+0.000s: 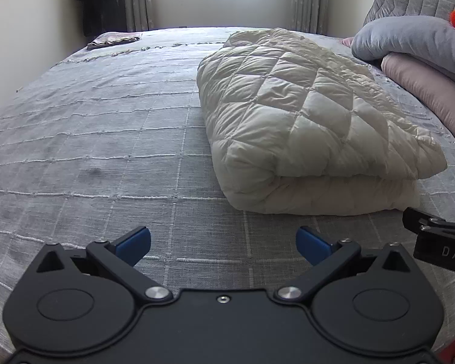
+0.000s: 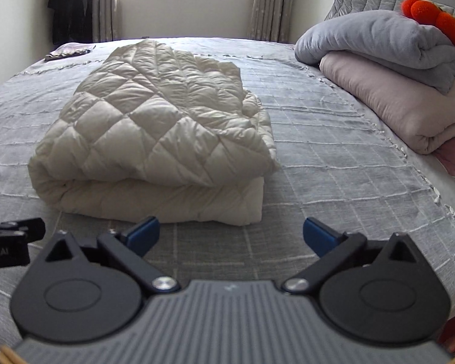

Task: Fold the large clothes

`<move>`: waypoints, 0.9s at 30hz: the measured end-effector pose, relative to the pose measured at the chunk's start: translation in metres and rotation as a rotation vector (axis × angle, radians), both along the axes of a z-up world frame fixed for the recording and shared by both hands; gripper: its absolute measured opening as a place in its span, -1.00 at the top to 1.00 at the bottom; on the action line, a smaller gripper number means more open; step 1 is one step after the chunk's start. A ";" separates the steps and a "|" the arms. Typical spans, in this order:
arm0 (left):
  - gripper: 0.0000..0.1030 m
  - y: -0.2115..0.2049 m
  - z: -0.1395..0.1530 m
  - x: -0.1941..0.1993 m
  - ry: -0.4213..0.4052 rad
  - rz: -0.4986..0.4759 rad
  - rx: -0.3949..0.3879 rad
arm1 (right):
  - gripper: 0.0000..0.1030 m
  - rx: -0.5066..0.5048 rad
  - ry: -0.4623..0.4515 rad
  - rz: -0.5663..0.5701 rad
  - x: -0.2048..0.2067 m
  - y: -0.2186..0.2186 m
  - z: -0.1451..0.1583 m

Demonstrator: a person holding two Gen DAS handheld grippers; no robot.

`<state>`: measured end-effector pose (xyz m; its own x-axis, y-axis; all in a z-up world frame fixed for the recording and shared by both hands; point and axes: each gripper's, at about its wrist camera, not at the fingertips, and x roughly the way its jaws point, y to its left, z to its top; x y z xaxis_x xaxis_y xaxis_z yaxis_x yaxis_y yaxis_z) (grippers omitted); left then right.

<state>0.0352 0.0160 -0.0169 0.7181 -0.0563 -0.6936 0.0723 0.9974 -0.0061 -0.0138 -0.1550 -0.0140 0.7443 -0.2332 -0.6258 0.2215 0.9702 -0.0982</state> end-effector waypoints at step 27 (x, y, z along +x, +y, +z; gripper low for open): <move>-1.00 -0.009 -0.006 0.002 0.017 -0.022 0.012 | -0.99 0.059 0.008 0.030 0.003 -0.004 -0.001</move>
